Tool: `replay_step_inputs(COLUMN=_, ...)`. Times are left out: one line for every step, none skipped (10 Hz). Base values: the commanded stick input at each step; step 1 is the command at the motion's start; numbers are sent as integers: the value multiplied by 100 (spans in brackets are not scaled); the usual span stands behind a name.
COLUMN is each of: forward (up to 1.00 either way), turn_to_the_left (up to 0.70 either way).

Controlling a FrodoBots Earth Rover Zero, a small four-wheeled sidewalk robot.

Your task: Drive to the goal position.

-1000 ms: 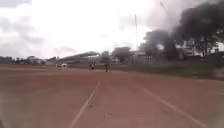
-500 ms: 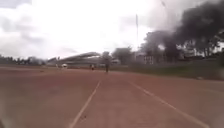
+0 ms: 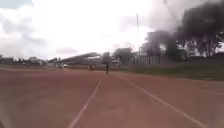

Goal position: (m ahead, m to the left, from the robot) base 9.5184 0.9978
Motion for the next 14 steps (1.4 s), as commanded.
replay_step_inputs(forward=70, turn_to_the_left=0)
replay_step_inputs(forward=70, turn_to_the_left=0)
replay_step_inputs(forward=70, turn_to_the_left=0)
replay_step_inputs(forward=70, turn_to_the_left=0)
replay_step_inputs(forward=70, turn_to_the_left=0)
replay_step_inputs(forward=70, turn_to_the_left=0)
replay_step_inputs(forward=70, turn_to_the_left=0)
replay_step_inputs(forward=70, turn_to_the_left=0)
replay_step_inputs(forward=70, turn_to_the_left=0)
replay_step_inputs(forward=70, turn_to_the_left=0)
replay_step_inputs(forward=70, turn_to_the_left=0)
replay_step_inputs(forward=70, turn_to_the_left=0)
replay_step_inputs(forward=70, turn_to_the_left=0)
replay_step_inputs(forward=70, turn_to_the_left=0)
